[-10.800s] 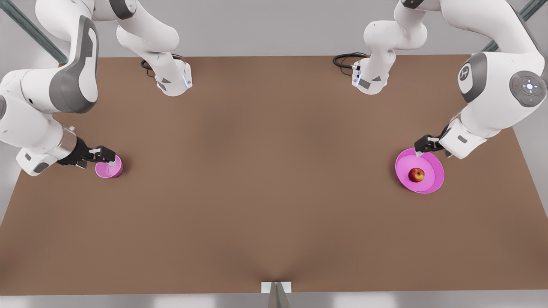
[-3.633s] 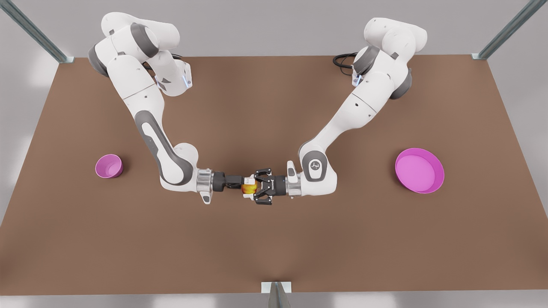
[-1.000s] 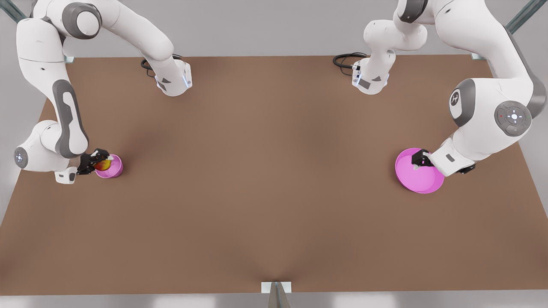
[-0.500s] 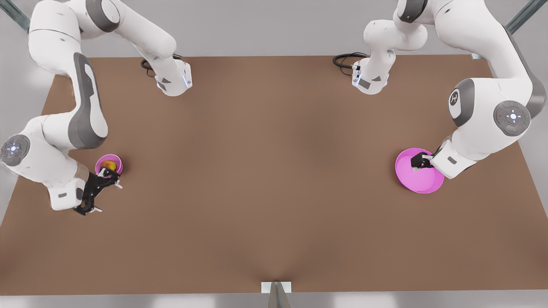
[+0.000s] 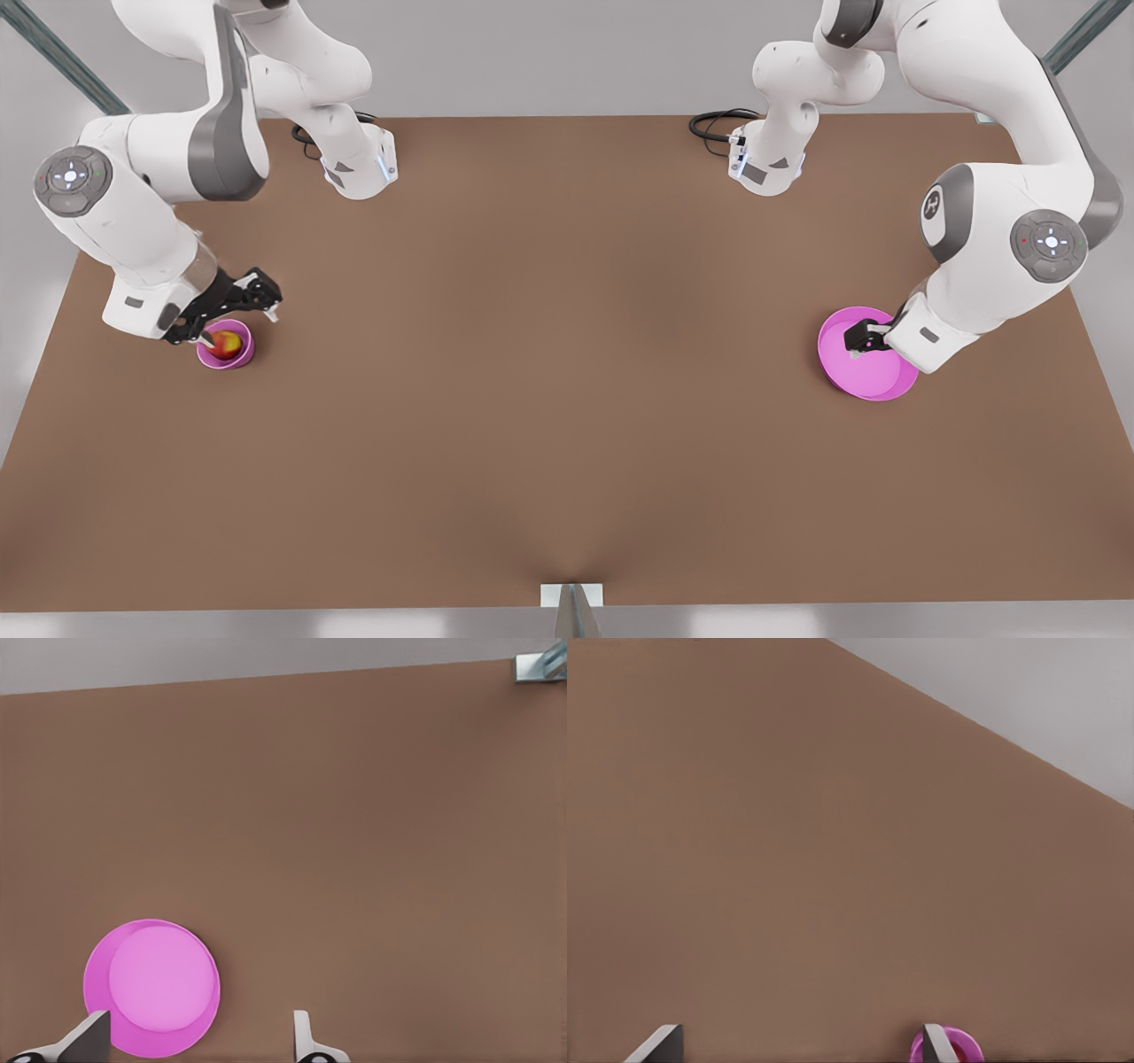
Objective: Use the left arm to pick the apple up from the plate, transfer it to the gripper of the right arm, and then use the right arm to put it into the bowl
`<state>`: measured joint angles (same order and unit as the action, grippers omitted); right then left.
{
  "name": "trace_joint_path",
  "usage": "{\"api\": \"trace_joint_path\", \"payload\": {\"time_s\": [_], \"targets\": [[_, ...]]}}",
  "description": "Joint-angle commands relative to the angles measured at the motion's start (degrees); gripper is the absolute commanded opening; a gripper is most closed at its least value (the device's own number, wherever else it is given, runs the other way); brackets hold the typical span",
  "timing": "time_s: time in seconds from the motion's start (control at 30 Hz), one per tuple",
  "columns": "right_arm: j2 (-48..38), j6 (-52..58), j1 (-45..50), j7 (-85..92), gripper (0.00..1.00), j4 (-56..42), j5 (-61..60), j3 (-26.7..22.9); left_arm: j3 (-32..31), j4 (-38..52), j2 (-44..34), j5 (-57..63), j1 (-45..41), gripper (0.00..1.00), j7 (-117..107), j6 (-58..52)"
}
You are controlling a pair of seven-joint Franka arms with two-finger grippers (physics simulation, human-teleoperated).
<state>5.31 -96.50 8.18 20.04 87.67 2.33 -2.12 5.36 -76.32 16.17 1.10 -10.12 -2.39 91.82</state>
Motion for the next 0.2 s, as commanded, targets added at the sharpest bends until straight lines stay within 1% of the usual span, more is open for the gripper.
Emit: {"api": "trace_joint_path", "payload": {"time_s": [0.0,0.17], "targets": [[0.05,1.05,0.35,-25.93,1.00,-0.13,-0.22,-0.08,0.00,0.03,-0.09,0.04,0.02,1.00,-2.44,0.02],[-0.04,1.22,0.35,-25.84,1.00,-0.13,-0.22,-0.25,0.00,0.03,0.00,0.04,0.02,1.00,-2.44,0.02]]}}
